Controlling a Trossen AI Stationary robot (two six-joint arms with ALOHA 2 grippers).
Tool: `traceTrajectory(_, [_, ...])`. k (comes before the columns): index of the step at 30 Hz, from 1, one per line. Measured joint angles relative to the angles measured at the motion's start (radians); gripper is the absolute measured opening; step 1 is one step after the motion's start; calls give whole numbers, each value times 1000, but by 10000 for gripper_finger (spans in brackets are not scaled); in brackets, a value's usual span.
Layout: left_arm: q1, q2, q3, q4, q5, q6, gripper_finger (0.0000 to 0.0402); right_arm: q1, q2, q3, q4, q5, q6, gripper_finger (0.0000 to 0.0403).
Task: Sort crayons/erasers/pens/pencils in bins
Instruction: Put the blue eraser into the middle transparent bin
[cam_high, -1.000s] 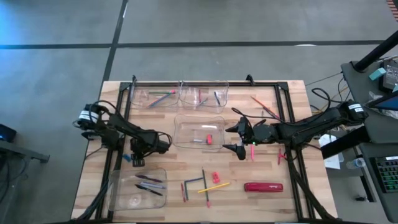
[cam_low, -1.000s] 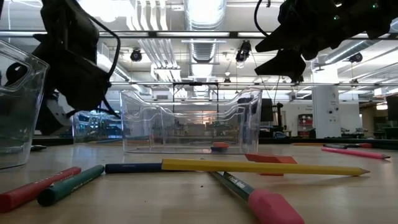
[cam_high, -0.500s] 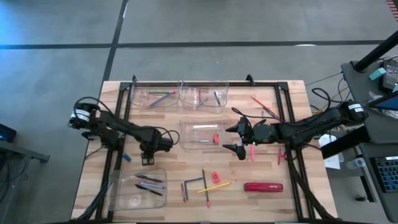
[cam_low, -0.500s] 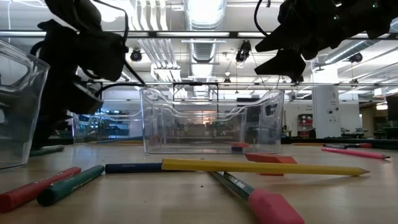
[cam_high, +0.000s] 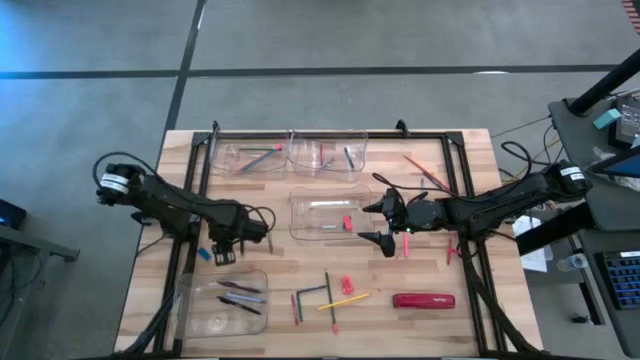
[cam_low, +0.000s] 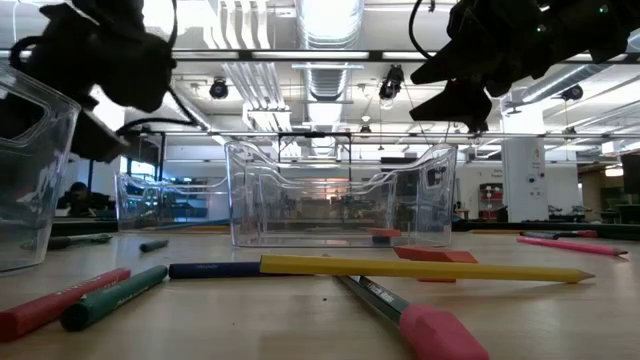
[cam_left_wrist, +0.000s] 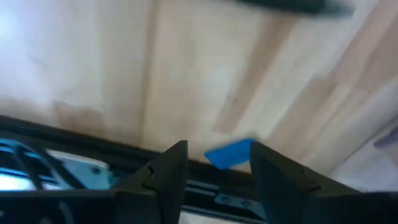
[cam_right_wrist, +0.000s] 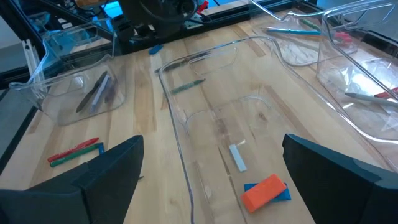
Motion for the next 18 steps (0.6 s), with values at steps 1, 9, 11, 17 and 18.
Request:
traceTrajectory(1, [-6, -1, -10, -2, 20, -2, 157, 0, 0, 0, 0, 0, 0, 370])
traceTrajectory(9, [-80, 131, -71, 24, 101, 53, 157, 0, 0, -1, 0, 0, 0, 370])
traceTrajectory(11, [-99, 168, -72, 42, 112, 80, 157, 0, 0, 0, 1, 0, 0, 370])
traceTrajectory(17, [-141, 231, -83, 100, 158, 114, 157, 0, 0, 1, 1, 0, 0, 370])
traceTrajectory(18, [-146, 238, -87, 114, 161, 116, 157, 0, 0, 1, 1, 0, 0, 370])
